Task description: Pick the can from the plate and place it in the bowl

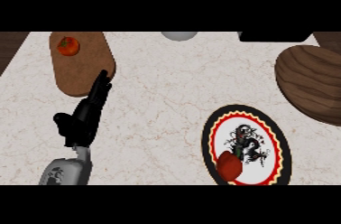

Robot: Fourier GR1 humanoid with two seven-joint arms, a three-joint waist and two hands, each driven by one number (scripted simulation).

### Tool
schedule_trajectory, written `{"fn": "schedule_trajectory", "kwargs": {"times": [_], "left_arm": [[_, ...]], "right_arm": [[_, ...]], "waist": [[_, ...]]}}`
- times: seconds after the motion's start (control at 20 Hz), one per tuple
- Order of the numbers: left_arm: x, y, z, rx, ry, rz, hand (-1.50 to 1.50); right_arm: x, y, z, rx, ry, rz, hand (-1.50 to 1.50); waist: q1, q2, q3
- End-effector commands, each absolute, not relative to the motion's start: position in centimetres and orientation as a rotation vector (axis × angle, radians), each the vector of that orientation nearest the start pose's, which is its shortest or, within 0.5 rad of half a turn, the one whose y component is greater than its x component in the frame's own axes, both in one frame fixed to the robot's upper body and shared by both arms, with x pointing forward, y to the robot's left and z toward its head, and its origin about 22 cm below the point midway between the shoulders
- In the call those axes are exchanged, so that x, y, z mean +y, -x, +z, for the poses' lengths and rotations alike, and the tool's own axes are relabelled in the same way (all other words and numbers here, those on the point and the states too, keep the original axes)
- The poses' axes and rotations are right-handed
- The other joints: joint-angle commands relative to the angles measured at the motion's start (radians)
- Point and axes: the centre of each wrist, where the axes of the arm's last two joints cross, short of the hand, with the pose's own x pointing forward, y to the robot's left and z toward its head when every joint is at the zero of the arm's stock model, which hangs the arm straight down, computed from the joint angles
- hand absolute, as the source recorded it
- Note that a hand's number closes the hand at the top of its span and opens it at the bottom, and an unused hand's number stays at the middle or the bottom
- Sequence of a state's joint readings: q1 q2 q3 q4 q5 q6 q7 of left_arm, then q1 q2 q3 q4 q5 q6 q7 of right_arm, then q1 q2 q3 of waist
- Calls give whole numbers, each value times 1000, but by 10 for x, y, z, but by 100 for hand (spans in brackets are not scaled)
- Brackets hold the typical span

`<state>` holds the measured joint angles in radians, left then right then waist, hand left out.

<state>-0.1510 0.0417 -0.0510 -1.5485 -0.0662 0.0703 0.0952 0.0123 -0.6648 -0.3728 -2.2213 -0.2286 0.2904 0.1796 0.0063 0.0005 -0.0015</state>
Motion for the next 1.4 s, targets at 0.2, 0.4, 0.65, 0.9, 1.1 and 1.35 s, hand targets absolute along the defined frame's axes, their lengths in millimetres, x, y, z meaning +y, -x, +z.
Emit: {"fn": "schedule_trajectory", "kwargs": {"times": [0.2,0.4,0.65,0.9,1.1,1.35], "left_arm": [[211,-279,25,-1600,-78,-113,0],[222,-276,24,-1599,-65,-132,0],[200,-280,32,-1611,-30,-144,0],[210,-277,35,-1597,-60,-128,0],[205,-278,24,-1607,-56,-120,0],[190,-273,18,-1613,-39,-144,0]], "right_arm": [[-363,-232,265,-1900,477,611,150],[-361,-256,257,-1818,721,706,150],[-366,-293,226,-1742,874,818,150],[-402,-320,196,-1691,926,789,150],[-421,-336,159,-1690,959,784,150],[-459,-349,145,-1602,982,773,150]], "waist": [[4,2,1],[14,6,1],[22,10,2],[14,6,2],[12,7,2],[21,11,3]]}}
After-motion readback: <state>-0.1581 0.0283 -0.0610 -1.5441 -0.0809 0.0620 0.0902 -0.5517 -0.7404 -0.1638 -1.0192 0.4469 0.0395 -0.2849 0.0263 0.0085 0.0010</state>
